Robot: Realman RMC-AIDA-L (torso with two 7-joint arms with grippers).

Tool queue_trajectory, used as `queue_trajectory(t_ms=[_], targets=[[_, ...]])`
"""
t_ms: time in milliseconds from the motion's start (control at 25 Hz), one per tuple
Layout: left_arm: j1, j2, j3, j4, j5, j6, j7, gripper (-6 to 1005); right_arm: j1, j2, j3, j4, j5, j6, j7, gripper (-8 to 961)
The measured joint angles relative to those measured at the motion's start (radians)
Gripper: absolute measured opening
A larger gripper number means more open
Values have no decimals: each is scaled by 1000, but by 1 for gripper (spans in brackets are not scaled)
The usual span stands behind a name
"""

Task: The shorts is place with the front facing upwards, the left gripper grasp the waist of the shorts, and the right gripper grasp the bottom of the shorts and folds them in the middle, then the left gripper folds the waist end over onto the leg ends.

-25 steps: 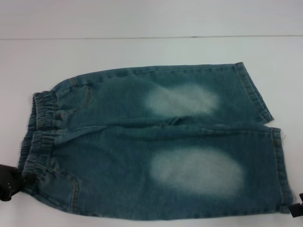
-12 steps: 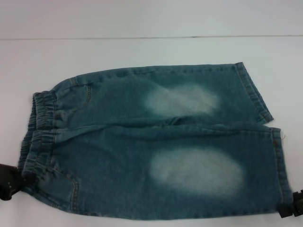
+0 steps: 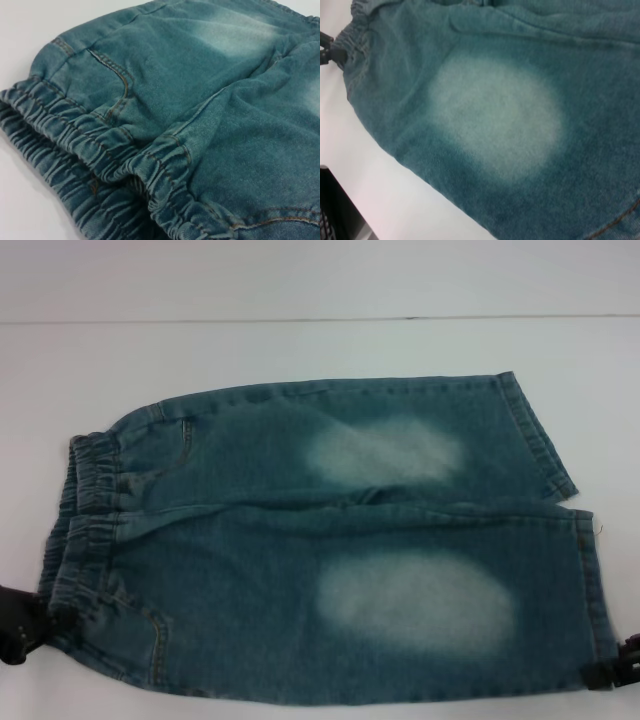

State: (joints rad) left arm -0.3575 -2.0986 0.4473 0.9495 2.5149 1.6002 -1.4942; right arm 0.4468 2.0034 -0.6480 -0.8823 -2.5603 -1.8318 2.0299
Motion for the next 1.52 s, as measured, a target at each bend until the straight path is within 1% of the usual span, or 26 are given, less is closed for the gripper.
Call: queue_trajectory(t_ms=[80, 280, 400, 600, 800, 1040, 1160, 1400, 1520], targets=[[0, 0, 0, -1, 1, 0, 0, 48, 1, 1, -6, 9, 0, 1, -10, 821], [1, 0, 1, -2, 2, 0, -1, 48, 2, 1, -8, 22, 0, 6, -18, 585], [1, 0, 1, -4, 2, 0, -1, 49, 1, 2, -6, 22, 0, 8, -21, 373], [2, 0, 0, -6, 2, 0, -6, 48, -1, 2, -7, 22, 0, 13, -26, 126], [-6, 1, -4, -8, 2, 1, -32, 49, -3, 1, 8, 14, 5, 18, -43, 84], [-28, 10, -9, -4, -3, 10, -104, 50, 6, -8, 86, 8, 23, 20, -87, 34], [-49, 11, -9, 1, -6, 12, -145, 50, 10, -9, 123, -25, 63, 21, -101, 35], [-95, 22, -10, 15, -46, 22, -245, 51, 14, -9, 134, -123, 181, 27, -101, 34], [-107, 27, -10, 42, -82, 43, -292, 52, 23, -9, 136, -149, 229, 57, -103, 34]])
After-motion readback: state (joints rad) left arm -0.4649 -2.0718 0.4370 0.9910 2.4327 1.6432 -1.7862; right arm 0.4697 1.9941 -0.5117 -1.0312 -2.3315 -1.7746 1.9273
